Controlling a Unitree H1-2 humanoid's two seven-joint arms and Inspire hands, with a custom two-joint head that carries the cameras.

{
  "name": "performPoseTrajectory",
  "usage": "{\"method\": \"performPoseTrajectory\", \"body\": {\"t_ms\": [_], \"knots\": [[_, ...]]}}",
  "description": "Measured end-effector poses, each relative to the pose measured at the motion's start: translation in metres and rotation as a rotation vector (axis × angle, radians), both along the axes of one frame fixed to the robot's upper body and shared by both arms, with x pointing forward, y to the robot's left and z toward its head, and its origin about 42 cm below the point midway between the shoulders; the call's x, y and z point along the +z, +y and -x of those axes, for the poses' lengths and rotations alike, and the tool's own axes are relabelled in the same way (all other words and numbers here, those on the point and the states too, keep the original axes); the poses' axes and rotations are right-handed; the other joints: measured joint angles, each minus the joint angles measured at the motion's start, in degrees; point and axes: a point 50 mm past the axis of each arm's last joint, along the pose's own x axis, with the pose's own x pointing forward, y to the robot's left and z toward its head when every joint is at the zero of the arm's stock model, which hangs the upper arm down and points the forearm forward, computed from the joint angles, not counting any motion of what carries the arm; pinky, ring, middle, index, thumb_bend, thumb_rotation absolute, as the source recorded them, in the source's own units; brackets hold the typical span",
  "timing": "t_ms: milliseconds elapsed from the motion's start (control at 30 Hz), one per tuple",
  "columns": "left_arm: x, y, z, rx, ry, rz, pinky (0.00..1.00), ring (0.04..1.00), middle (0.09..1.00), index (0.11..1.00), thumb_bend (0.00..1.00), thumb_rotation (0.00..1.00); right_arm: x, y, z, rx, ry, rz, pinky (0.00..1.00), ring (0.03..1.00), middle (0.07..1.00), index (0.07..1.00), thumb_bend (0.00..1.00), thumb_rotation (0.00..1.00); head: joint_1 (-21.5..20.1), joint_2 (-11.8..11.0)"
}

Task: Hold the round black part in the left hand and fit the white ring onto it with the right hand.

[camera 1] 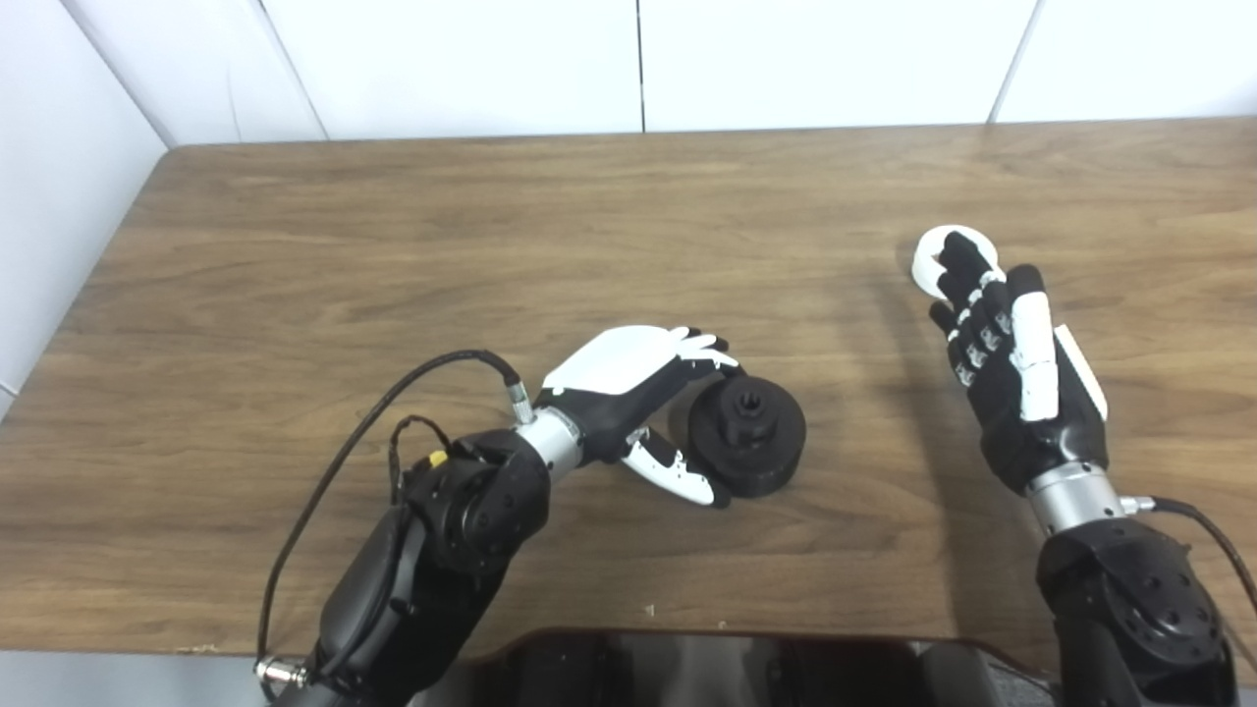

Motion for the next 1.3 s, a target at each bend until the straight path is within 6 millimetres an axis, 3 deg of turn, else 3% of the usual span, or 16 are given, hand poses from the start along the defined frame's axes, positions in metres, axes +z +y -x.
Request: {"method": "performPoseTrajectory", "body": {"t_ms": [700,967,1100,1133,1300], "knots": [[-0.002,-0.003,0.003,0.019,-0.025,0.011,0.88,0.994,0.943,0.732,0.83,0.33,0.000,-0.002,0.000,0.003,0.002,0.014,1.00,1.000,0.971,0.937,0.58,0.99,0.00,0.09],[-0.003,-0.003,0.004,0.021,-0.035,0.012,0.87,0.991,0.939,0.716,0.82,0.33,0.000,-0.003,0.000,0.004,0.003,0.013,1.00,1.000,0.966,0.931,0.58,0.97,0.00,0.26],[-0.004,-0.003,0.005,0.027,-0.037,0.020,0.87,0.989,0.937,0.713,0.83,0.32,0.001,-0.007,0.000,-0.024,-0.001,0.036,1.00,0.983,0.937,0.888,0.57,0.88,0.09,0.26],[-0.004,-0.003,0.005,0.027,-0.037,0.021,0.86,0.990,0.937,0.714,0.83,0.32,0.001,-0.010,0.000,-0.052,-0.004,0.068,0.96,0.962,0.925,0.866,0.56,0.74,0.09,0.26],[-0.004,-0.004,0.005,0.029,-0.039,0.024,0.86,0.990,0.934,0.718,0.83,0.31,0.011,-0.026,-0.005,-0.151,-0.053,0.272,0.82,0.881,0.878,0.800,0.62,0.51,0.00,0.26]]}}
